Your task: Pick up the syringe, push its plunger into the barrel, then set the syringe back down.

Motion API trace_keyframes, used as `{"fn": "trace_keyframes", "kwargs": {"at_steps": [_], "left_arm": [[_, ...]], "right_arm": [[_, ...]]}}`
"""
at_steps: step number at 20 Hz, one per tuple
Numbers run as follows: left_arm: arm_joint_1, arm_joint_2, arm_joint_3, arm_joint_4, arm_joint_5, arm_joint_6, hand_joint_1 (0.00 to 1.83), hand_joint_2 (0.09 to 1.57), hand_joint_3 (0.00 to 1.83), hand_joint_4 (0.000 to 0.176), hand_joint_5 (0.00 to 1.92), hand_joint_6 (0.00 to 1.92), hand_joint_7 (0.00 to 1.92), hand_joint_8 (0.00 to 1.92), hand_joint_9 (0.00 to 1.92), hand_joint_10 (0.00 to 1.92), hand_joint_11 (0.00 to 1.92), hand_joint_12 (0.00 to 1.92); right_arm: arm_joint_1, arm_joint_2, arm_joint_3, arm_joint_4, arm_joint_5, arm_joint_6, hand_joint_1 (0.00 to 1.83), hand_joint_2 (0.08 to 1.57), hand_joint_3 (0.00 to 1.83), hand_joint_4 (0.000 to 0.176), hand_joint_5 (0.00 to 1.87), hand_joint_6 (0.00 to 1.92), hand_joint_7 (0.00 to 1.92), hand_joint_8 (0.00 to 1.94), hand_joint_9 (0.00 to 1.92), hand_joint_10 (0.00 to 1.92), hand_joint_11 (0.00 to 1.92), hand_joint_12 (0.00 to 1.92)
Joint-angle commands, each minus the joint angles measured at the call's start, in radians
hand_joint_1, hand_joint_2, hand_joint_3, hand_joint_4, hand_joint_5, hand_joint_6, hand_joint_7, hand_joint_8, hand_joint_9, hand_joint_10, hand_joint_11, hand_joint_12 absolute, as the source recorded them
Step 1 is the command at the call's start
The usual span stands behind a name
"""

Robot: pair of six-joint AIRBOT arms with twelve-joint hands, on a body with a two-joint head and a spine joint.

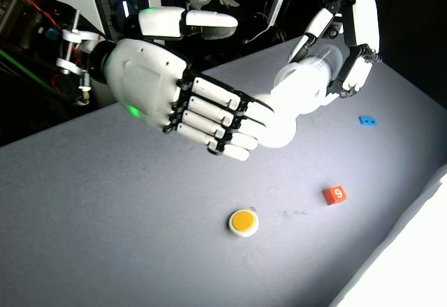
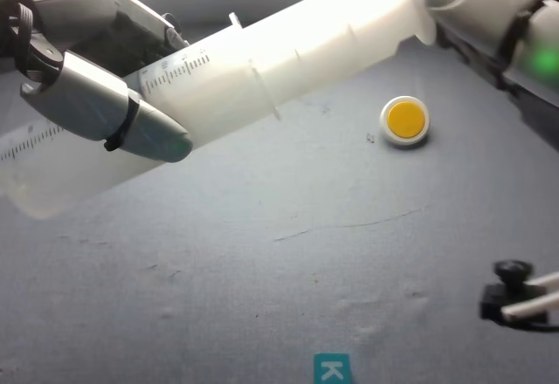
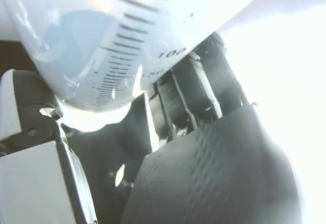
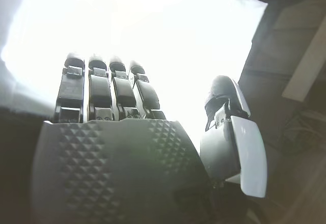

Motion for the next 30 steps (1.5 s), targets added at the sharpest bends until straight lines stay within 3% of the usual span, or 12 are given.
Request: {"fn": "trace_keyframes", "kwargs": {"at_steps": [1, 7, 13, 14, 15, 16, 20, 24, 30], "left_arm": [[-0.015, 0.005, -0.003, -0.003, -0.1, -0.01, 1.37, 1.14, 0.0, 0.0, 0.89, 1.05, 0.98, 1.09, 0.8, 1.33, 0.51, 1.56], [0.001, 0.006, -0.006, 0.008, -0.098, -0.009, 1.37, 1.13, 0.0, 0.0, 0.89, 1.11, 1.01, 0.98, 0.83, 1.31, 0.55, 1.51], [0.009, 0.005, -0.006, 0.029, -0.096, -0.009, 1.37, 1.13, 0.0, 0.0, 0.89, 1.12, 0.99, 1.0, 0.83, 1.31, 0.56, 1.5], [0.01, 0.004, -0.006, 0.029, -0.096, -0.009, 1.24, 1.13, 0.0, 0.0, 0.91, 1.11, 1.0, 1.0, 0.86, 1.13, 0.55, 1.51], [0.013, 0.004, -0.007, 0.029, -0.096, -0.009, 1.24, 1.13, 0.0, 0.0, 0.91, 1.11, 1.0, 1.0, 0.86, 1.13, 0.55, 1.51], [0.014, 0.004, -0.007, 0.029, -0.096, -0.009, 1.36, 1.13, 0.0, 0.0, 0.9, 1.07, 0.99, 1.01, 0.84, 1.3, 0.56, 1.53], [0.016, 0.004, -0.008, 0.03, -0.096, -0.008, 1.37, 1.13, 0.0, 0.0, 0.9, 1.08, 1.01, 0.98, 0.84, 1.3, 0.54, 1.49], [0.019, 0.002, -0.008, 0.03, -0.096, -0.007, 1.37, 1.11, 0.0, 0.0, 0.92, 1.07, 1.05, 0.88, 0.85, 1.27, 0.53, 1.5], [0.022, 0.001, -0.005, 0.03, -0.096, -0.007, 1.37, 1.12, 0.0, 0.0, 0.91, 1.09, 1.02, 0.94, 0.82, 1.3, 0.51, 1.54]], "right_arm": [[0.023, -0.012, 0.015, -0.059, 0.106, -0.002, 0.0, 1.2, 0.0, 0.0, 0.02, 0.01, 0.0, 0.0, 0.0, 0.0, 0.0, 0.0], [0.043, -0.064, 0.069, -0.067, 0.102, -0.025, 0.0, 1.19, 0.0, 0.0, 0.03, 0.01, 0.0, 0.0, 0.0, 0.0, 0.0, 0.0], [0.025, -0.097, 0.069, -0.068, 0.074, 0.001, 0.0, 1.19, 0.0, 0.0, 0.03, 0.01, 0.0, 0.0, 0.0, 0.0, 0.0, 0.0], [0.023, -0.107, 0.069, -0.068, 0.074, 0.005, 0.0, 1.19, 0.0, 0.0, 0.04, 0.01, 0.0, 0.0, 0.0, 0.0, 0.0, 0.0], [0.022, -0.12, 0.069, -0.067, 0.075, 0.005, 0.0, 1.19, 0.0, 0.0, 0.04, 0.01, 0.0, 0.0, 0.0, 0.0, 0.0, 0.0], [0.024, -0.13, 0.066, -0.061, 0.075, 0.006, 0.0, 1.2, 0.0, 0.0, 0.03, 0.01, 0.01, 0.0, 0.0, 0.0, 0.0, 0.0], [0.065, -0.156, 0.024, 0.029, 0.05, 0.006, 0.0, 1.19, 0.0, 0.0, 0.04, 0.01, 0.0, 0.0, 0.0, 0.0, 0.0, 0.0], [0.073, -0.182, -0.016, 0.013, 0.049, 0.005, 0.0, 1.19, 0.0, 0.0, 0.03, 0.0, 0.0, 0.0, 0.0, 0.0, 0.0, 0.0], [0.066, -0.243, -0.022, 0.013, 0.043, 0.004, 0.0, 1.19, 0.0, 0.0, 0.02, 0.0, 0.0, 0.0, 0.0, 0.0, 0.0, 0.0]]}}
